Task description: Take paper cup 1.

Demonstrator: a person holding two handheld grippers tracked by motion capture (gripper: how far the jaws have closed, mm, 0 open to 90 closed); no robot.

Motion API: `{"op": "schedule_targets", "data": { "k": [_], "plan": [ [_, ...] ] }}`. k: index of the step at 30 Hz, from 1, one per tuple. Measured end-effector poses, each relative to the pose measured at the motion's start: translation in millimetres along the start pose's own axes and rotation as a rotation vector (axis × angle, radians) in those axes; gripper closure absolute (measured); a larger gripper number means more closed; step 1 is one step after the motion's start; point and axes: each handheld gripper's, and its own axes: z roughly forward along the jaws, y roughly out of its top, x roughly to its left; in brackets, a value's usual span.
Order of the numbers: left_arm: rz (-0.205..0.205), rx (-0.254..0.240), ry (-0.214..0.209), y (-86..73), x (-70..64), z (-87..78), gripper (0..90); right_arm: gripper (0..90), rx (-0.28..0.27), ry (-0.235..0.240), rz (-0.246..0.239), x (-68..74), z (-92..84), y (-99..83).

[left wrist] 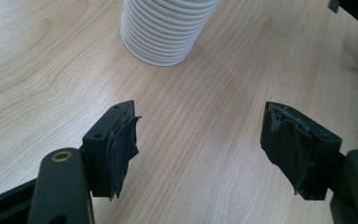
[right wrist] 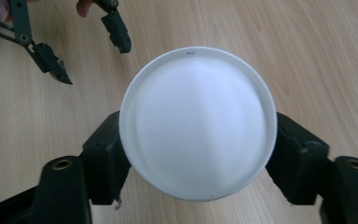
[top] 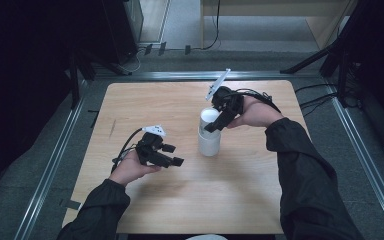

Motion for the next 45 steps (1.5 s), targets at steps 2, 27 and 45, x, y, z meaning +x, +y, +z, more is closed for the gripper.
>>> {"op": "schedule_targets", "data": {
  "k": [2, 27, 45],
  "plan": [
    [0.002, 0.001, 0.001, 0.2, 0.0, 0.0, 26.6, 31.1, 0.001, 0.002, -0.002, 0.4, 0.5, 0.1],
    [-0.005, 0.0, 0.002, 0.2, 1.9, -1.5, 23.8, 32.4, -0.006, -0.008, 0.02, 4.0, -26.9, 12.1],
    [-0.014, -0.007, 0.005, 0.5, 3.6, -4.4, 16.8, 33.4, -0.046, -0.027, -0.01, 23.0, -93.0, 33.0]
  ]
}}
